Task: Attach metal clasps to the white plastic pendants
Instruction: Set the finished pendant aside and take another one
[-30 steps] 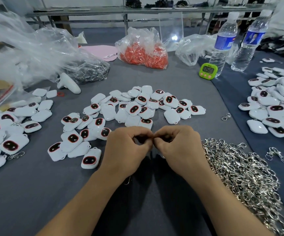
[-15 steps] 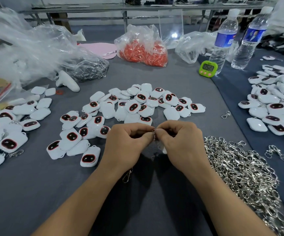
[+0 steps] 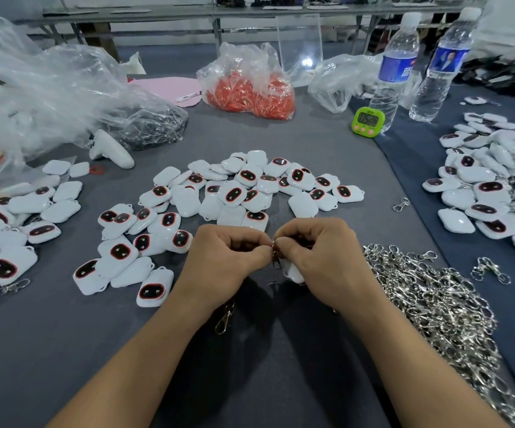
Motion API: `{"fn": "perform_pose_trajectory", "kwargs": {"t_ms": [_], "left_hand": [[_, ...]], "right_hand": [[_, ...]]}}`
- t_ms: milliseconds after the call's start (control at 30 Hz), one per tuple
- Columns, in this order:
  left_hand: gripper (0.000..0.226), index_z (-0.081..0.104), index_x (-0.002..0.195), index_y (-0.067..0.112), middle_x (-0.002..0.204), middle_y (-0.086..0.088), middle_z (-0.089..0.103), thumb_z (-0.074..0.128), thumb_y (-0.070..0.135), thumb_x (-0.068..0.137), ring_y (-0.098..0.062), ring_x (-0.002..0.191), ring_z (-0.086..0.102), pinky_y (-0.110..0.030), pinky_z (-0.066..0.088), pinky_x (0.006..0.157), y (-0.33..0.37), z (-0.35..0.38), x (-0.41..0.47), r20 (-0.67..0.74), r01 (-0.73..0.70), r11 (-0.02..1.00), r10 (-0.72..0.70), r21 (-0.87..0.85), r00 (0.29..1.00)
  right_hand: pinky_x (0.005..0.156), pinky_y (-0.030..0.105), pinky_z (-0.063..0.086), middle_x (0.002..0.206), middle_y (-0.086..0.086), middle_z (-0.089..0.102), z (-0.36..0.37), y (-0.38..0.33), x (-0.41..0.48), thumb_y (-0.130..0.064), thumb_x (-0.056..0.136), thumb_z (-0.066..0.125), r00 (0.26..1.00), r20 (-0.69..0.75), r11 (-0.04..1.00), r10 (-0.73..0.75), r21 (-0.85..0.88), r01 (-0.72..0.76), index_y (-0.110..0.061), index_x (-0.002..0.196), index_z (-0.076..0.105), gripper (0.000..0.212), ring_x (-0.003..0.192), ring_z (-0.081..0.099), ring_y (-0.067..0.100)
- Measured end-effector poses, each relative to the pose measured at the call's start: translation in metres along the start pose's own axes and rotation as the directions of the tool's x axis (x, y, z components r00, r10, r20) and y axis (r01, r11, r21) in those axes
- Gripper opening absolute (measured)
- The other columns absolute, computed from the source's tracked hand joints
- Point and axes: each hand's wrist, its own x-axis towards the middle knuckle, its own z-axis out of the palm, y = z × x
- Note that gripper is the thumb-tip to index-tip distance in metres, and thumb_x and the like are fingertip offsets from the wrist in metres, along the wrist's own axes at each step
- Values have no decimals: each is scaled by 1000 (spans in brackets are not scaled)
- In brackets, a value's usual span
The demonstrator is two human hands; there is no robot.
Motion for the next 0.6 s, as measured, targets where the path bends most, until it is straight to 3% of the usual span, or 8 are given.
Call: {"fn": "perform_pose_trajectory", "kwargs": {"t_ms": [100, 233, 333, 433, 533, 600], "left_hand": [[13, 77, 70, 13, 64, -20, 63, 74, 1, 75, -12, 56, 50, -25, 39, 55, 1, 1, 0, 9, 2, 1000, -2, 7, 1000], [14, 75, 66, 12, 59, -14, 62, 69, 1, 74, -9, 53, 49, -20, 39, 53, 1, 2, -1, -7, 23, 1000, -23, 2, 1000], [12, 76, 66, 22, 59, -2, 68, 71, 12, 72, -4, 53, 54, -18, 43, 53, -1, 6, -2, -197, -11, 999, 19, 43, 980], [9, 71, 64, 25, 57, 11, 64, 72, 21, 72, -4, 54, 59, -18, 45, 55, -4, 2, -3, -321, -100, 923, 228, 372, 919], [11, 68, 67, 23, 62, 9, 61, 74, 20, 76, -14, 61, 56, -31, 48, 62, -8, -3, -4, -167, -202, 696, 424, 688, 890], [5, 72, 76, 22, 71, 7, 66, 77, 23, 77, -17, 68, 59, -36, 52, 67, -8, -2, -5, 25, -306, 621, 418, 722, 908]], "right_hand": [[62, 22, 52, 68, -10, 72, -1, 1, 0, -13, 91, 71, 1000, 24, 1000, -8, -6, 8, -27, 77, 77, 20, 67, 66, 9], [58, 16, 48, 66, -11, 71, 1, -2, -1, -17, 89, 73, 1000, 26, 1000, -10, 16, 9, -29, 75, 77, 19, 61, 63, 2], [61, 29, 52, 67, -3, 74, 4, -3, 0, -20, 89, 74, 986, 28, 966, 166, 197, -168, -21, 74, 78, 16, 60, 63, 10], [56, 26, 46, 73, 3, 71, 0, -3, 4, -17, 92, 70, 915, 99, 788, 390, 478, -388, -6, 79, 74, 17, 65, 61, 14], [59, 23, 49, 89, 7, 74, -9, -2, 8, 8, 90, 53, 891, 226, 624, 393, 646, -439, -8, 91, 73, 26, 73, 65, 13], [77, 27, 52, 100, 12, 74, -11, 1, 8, 22, 84, 48, 905, 255, 637, 340, 646, -421, -8, 99, 71, 41, 86, 67, 15]]}}
